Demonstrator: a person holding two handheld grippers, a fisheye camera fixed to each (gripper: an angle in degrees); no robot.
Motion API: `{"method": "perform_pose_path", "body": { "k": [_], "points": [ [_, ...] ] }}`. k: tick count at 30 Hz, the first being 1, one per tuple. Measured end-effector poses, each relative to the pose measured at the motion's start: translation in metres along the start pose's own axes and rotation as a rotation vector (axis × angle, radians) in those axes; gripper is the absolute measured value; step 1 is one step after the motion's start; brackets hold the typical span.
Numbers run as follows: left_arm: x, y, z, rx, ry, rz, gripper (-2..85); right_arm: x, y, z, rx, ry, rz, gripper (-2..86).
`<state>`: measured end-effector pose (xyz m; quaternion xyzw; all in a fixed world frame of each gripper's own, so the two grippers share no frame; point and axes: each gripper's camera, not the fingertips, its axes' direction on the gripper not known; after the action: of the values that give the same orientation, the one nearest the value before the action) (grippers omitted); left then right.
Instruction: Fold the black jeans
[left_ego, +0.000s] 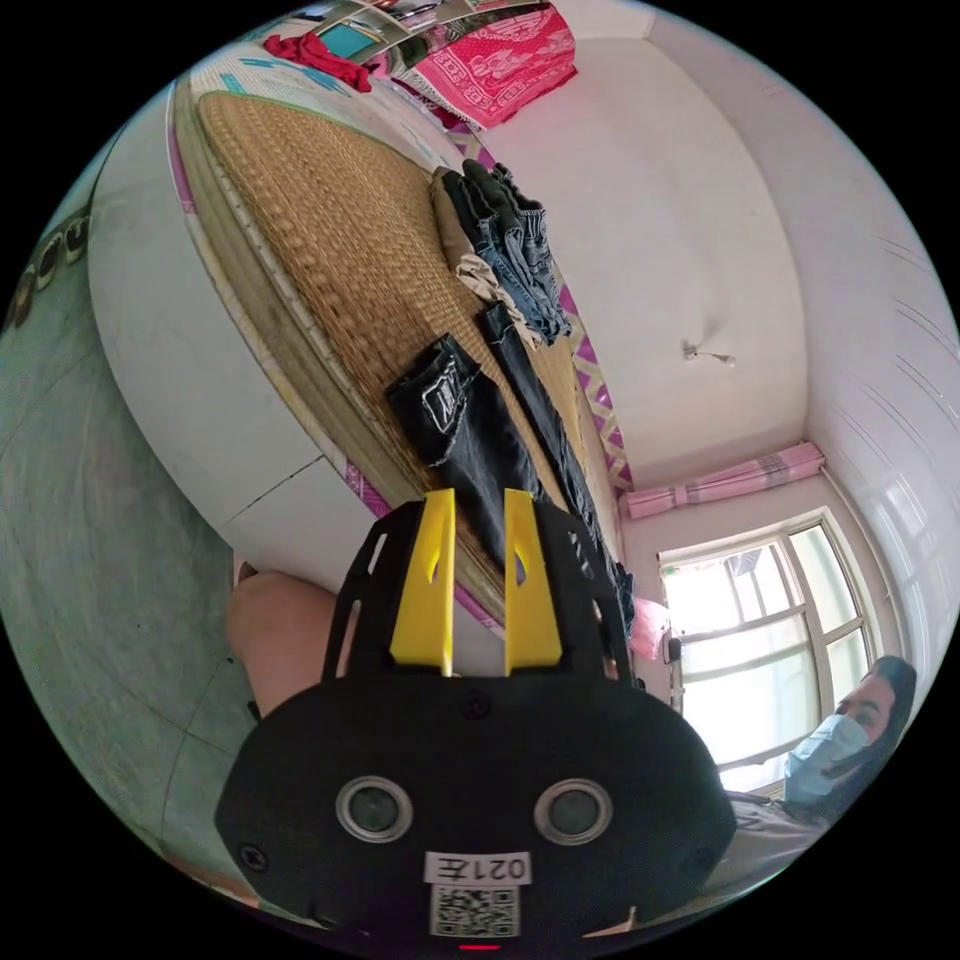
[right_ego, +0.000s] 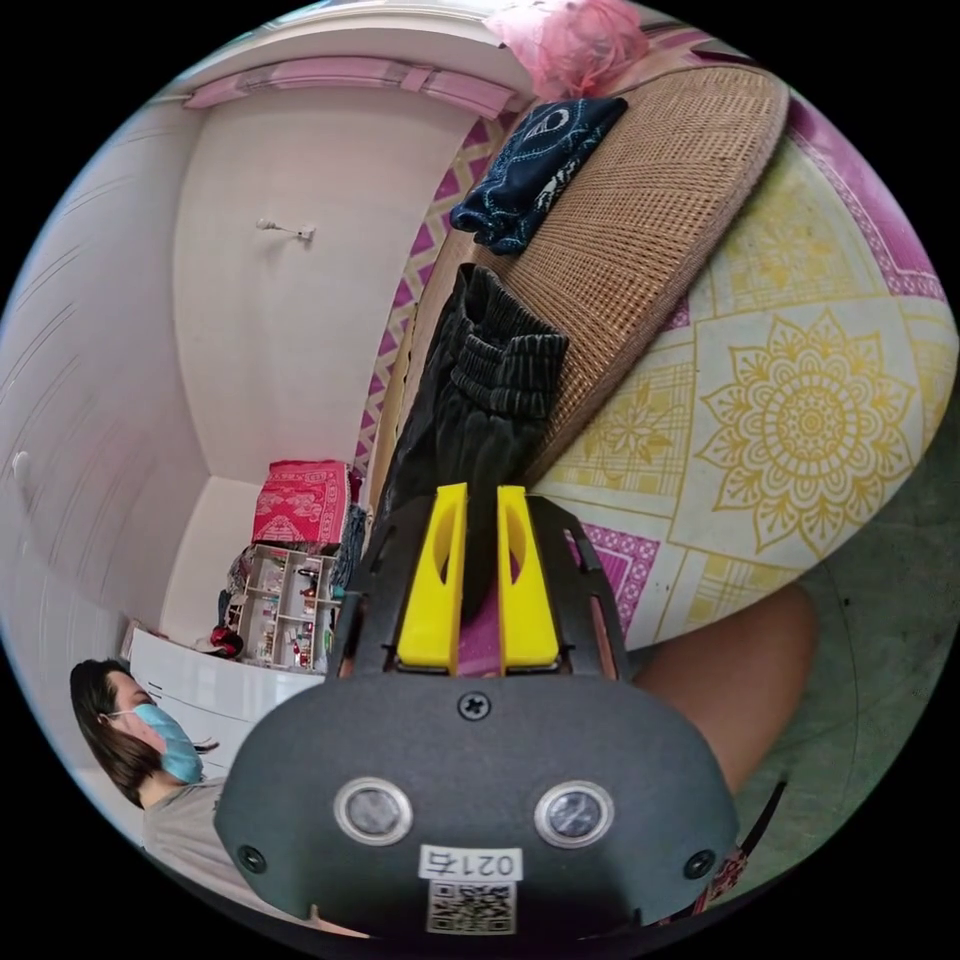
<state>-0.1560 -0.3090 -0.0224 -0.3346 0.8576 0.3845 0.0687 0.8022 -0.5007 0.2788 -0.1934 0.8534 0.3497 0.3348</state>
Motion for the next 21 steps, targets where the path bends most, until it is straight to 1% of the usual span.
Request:
{"method": "perform_pose_path", "body": {
  "k": [4, 7, 11, 16, 21],
  "points": [
    [-0.009, 0.009, 0.012, -0.003, -0.020, 0.010, 5.2, 0.022, 0.011, 0.008, 0.001, -0.014, 0.012, 5.4],
    [-0.025, 0.023, 0.012, 0.033, -0.050, -0.016, 1.3, 0.037, 0.019, 0.016, -0.003, -0.016, 0.011, 5.2],
    [-0.038, 0.043, 0.018, 0.033, -0.006, 0.009, -0.8, 0.059, 0.031, 0.027, -0.004, -0.033, 0.014, 2.8],
    [-0.007, 0.061, 0.017, 0.038, 0.011, 0.128, -0.9, 0.059, 0.034, 0.032, -0.020, -0.103, -0.039, 0.8],
    [0.069, 0.050, 0.038, 0.021, -0.022, 0.306, -0.9, 0.024, 0.010, 0.048, -0.034, -0.194, -0.110, 0.4]
  ]
}}
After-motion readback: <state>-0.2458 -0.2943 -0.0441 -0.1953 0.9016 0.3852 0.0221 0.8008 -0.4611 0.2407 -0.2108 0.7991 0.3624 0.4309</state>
